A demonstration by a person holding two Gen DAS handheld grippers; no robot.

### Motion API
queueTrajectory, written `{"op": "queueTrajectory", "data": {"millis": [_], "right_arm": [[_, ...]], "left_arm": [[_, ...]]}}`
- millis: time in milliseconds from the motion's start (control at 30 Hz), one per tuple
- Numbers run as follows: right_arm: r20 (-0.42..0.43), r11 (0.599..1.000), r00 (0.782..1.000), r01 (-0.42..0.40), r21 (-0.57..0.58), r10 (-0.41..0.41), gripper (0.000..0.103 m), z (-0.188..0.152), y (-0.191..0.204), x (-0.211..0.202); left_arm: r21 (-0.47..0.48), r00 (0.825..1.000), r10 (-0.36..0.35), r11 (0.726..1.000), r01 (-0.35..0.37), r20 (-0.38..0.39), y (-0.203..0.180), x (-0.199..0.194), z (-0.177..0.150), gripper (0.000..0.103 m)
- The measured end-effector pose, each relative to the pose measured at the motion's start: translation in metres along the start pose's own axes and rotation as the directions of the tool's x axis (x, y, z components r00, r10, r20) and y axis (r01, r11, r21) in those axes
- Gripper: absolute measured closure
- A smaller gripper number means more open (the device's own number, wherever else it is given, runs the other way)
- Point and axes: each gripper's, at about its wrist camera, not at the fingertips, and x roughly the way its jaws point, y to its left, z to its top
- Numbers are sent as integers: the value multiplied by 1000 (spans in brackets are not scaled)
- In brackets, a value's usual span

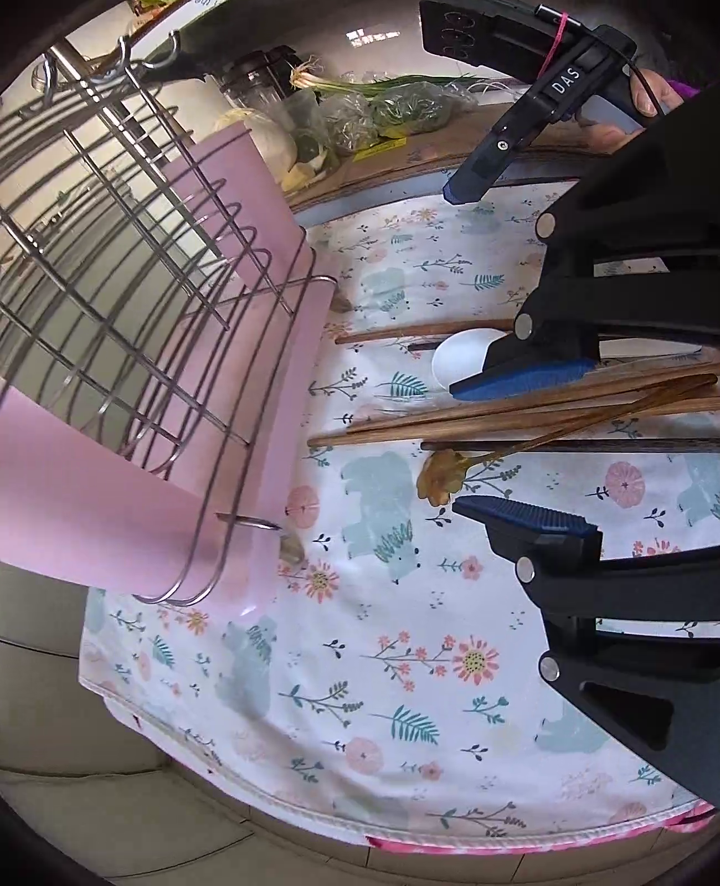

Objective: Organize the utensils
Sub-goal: 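Move both grippers back down to the utensils on the cloth, then grasp the gold spoon with the left gripper while the right gripper grasps another wooden chopstick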

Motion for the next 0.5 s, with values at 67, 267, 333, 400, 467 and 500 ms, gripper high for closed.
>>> {"op": "queueTrajectory", "data": {"millis": [67,267,333,400,467,500], "right_arm": [[-24,1000,1000,-18,11,18,55,-1,-1,5],[-66,998,997,-46,51,49,67,-3,-5,15],[-76,996,996,-51,67,56,70,-4,-7,18],[-86,996,994,-55,77,61,72,-2,-8,21],[-96,995,993,-56,82,64,73,-1,-8,24],[-100,995,993,-56,82,64,73,0,-7,26]], "left_arm": [[-12,1000,-2,1000,2,-31,0,9,1,70],[-38,997,14,999,-17,-79,3,30,6,72],[-45,996,17,999,-21,-88,3,37,7,77],[-49,996,16,999,-20,-88,4,41,9,85],[-50,996,11,999,-15,-84,6,41,10,88],[-51,997,10,999,-14,-80,5,41,11,88]]}}
